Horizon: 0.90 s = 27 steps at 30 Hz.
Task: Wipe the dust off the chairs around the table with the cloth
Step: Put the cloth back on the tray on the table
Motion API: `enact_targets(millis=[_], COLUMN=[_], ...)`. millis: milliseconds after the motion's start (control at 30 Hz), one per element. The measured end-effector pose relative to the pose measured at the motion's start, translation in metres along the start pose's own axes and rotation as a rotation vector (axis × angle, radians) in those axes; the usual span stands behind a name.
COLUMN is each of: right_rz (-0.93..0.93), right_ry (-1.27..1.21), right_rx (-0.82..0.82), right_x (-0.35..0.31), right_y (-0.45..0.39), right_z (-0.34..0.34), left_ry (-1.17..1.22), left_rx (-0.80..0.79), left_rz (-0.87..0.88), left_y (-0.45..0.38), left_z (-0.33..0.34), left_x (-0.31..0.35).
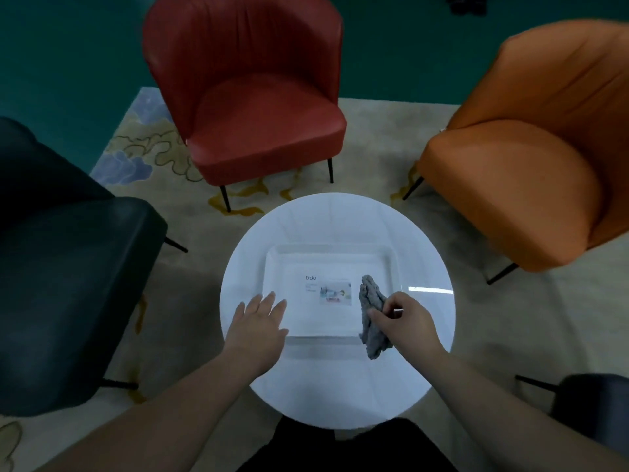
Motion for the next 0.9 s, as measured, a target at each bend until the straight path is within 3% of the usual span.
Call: enact_targets(millis=[267,533,733,900], right_rz=[0.106,0.142,0.181,0.188], right_ry=[-0.026,0.005,-0.023,-0.014], right_rx=[0.02,-0.04,-0.104,-0.132], right_x=[0.005,0.024,0.034,0.035], right_y=[-0.023,-0.058,-0.076,-0.091], right_z=[0.013,0.01,0.017,0.037], left_ry=[-0.042,-0.137,-0.197,-0.182], left_rx=[-0.096,-0.229,-0.438,-0.472], left_rz=[0.053,0.069,0.13,0.172], left_y=[-0.064,-0.112,-0.132,-0.14], left_z=[0.008,0.035,0.046,0.047], left_x=[-0.009,0.009,0.013,0.008])
Point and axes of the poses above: each hand's wrist, its own y-axis away from the middle knuckle, its own z-axis out of the palm, x = y × z, the point moved 2 cm from there along -y, towards the middle knuckle, and after that the axes turned 7 degrees about -y, right-handed, at the moved point
